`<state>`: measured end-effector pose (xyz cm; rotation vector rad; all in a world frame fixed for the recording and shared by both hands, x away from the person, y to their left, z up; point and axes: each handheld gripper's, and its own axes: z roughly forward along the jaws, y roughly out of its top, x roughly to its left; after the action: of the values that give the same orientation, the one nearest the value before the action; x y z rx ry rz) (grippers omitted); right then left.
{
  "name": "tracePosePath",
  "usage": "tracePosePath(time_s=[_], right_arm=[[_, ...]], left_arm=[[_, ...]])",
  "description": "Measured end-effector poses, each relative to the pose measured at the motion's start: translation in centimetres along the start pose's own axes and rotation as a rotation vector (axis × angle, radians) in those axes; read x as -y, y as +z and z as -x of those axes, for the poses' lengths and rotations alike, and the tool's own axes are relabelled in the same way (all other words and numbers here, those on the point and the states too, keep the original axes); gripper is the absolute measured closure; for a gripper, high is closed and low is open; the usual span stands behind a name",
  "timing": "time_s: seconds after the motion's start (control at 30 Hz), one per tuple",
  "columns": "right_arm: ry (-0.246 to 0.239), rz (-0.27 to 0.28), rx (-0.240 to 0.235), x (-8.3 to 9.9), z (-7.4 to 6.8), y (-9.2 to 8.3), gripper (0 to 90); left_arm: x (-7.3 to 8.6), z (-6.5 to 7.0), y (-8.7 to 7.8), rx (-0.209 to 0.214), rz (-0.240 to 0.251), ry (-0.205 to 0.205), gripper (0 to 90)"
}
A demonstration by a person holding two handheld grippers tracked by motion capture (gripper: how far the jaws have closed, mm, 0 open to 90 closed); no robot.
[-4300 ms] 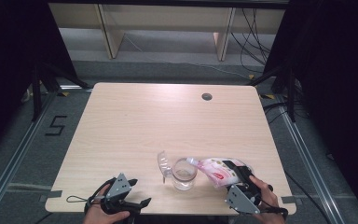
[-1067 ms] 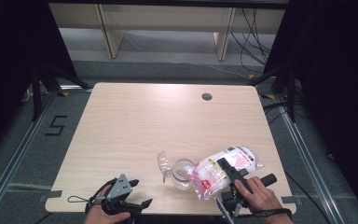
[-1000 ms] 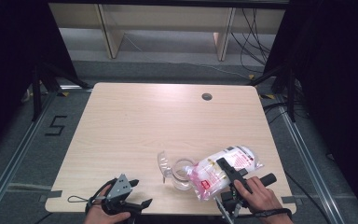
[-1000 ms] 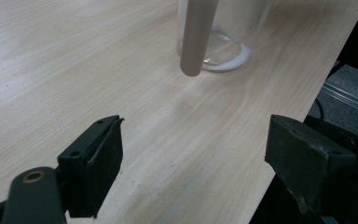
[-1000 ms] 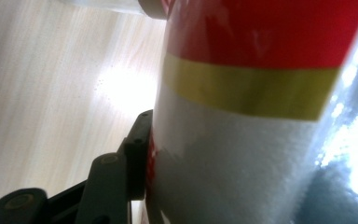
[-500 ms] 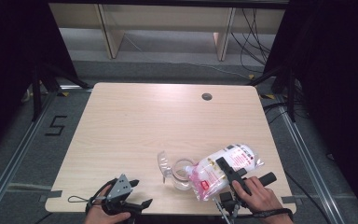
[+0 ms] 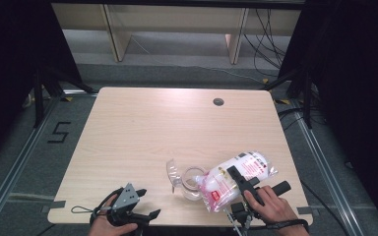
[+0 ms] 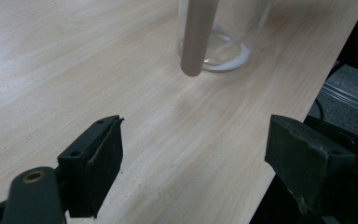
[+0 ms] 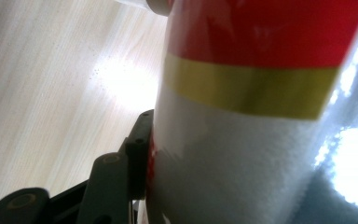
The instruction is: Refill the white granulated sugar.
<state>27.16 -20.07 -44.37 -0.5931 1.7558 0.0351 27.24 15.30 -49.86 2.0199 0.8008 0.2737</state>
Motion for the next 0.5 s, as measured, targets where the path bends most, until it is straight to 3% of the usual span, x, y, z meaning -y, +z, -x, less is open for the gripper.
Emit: tracePosePath(time_s=[0.17,0.5], right_arm=[[0.016,-0.013,-0.006,0.06,-0.14,-0.09,52.9],[0.002,-0.004,0.009,0.25,-0.02,-0.05,53.1]], left_arm=[[0.01,-0.01,0.04,0.002,0.005,-0.001,18.7],[-0.1,-0.15,-0.18,-0.012,-0.007,0.018,18.6]])
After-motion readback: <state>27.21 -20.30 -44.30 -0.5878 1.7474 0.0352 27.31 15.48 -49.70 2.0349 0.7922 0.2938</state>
